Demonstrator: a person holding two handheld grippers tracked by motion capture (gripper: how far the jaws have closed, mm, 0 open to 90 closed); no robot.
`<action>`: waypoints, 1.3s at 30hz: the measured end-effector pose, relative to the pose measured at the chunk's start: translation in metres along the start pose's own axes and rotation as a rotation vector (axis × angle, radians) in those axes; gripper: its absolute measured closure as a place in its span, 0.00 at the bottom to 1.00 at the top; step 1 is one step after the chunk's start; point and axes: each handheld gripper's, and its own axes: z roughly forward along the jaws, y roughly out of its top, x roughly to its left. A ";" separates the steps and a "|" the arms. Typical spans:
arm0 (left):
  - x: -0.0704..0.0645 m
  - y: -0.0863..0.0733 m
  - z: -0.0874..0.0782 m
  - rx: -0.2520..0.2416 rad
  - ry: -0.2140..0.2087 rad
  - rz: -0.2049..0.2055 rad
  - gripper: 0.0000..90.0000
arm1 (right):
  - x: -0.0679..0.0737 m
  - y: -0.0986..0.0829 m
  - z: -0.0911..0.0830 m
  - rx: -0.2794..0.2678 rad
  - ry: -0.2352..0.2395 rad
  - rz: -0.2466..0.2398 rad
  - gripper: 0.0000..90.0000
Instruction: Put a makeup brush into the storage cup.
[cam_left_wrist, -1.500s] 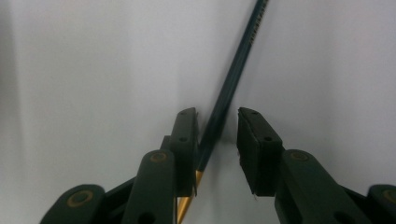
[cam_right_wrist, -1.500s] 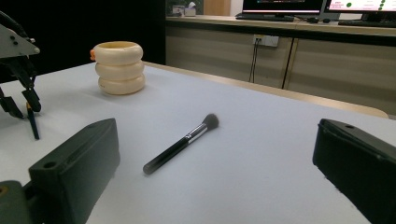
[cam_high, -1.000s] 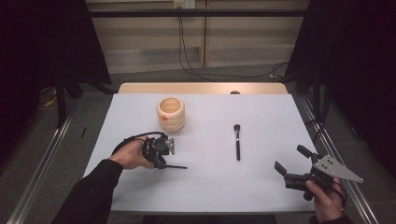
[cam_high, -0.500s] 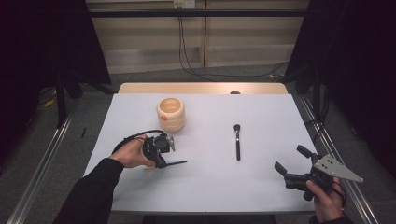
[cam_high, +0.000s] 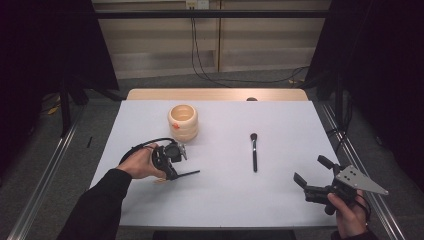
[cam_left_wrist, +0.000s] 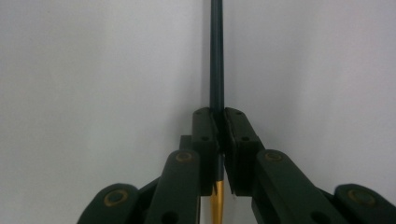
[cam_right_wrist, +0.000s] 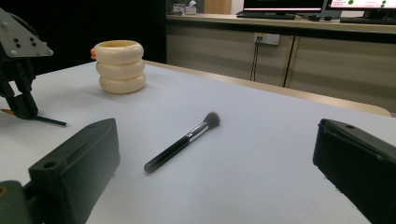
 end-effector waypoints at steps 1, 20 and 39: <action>-0.001 0.000 0.000 0.000 0.003 -0.004 0.93 | 0.000 0.000 0.000 -0.002 0.001 -0.002 0.00; -0.001 -0.006 -0.018 -0.134 -0.028 -0.090 0.93 | 0.000 0.000 0.000 0.003 -0.004 0.001 0.00; -0.013 -0.008 -0.028 -0.299 -0.008 -0.101 0.93 | 0.000 0.000 0.000 0.000 -0.001 -0.001 0.00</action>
